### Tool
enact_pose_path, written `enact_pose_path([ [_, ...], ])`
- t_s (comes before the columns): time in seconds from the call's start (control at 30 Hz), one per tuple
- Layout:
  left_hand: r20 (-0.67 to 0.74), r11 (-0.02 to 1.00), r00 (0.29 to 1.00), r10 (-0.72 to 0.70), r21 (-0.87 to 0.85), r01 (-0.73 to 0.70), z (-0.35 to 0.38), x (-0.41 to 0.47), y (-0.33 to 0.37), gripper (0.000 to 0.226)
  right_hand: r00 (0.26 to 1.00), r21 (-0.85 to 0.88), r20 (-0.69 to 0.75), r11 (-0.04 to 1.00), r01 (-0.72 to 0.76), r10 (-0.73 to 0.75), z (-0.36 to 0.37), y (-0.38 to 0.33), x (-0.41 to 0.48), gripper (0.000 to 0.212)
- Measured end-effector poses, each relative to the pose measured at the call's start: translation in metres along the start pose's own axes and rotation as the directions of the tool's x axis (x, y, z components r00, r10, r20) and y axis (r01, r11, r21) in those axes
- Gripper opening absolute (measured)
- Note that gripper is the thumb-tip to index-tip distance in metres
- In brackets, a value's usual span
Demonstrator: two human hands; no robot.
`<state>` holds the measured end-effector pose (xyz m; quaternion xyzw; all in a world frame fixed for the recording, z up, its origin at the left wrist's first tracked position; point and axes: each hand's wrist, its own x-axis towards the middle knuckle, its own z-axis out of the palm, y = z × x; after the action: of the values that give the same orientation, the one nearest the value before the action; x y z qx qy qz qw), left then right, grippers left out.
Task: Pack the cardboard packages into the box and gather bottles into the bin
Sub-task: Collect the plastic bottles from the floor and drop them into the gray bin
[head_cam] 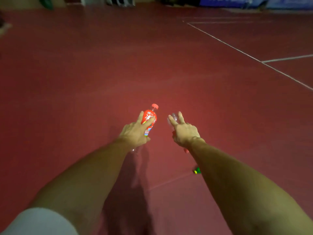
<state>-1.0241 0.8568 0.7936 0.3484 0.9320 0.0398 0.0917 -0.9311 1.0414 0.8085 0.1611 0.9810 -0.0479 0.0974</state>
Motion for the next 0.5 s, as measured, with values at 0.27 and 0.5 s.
enact_pose_path([
  [0.27,-0.083,0.956,0.952,-0.294,-0.037,0.292,-0.044,-0.095,-0.144,0.091,0.919,-0.059,-0.030,0.918,0.391,-0.394,-0.034,-0.190,0.034,0.076],
  [0.5,-0.093,0.819,0.814,-0.574,-0.087,0.567,-0.055,-0.216,-0.313,0.091,0.774,-0.064,0.015,0.772,0.632,-0.633,-0.026,-0.395,0.042,0.077],
])
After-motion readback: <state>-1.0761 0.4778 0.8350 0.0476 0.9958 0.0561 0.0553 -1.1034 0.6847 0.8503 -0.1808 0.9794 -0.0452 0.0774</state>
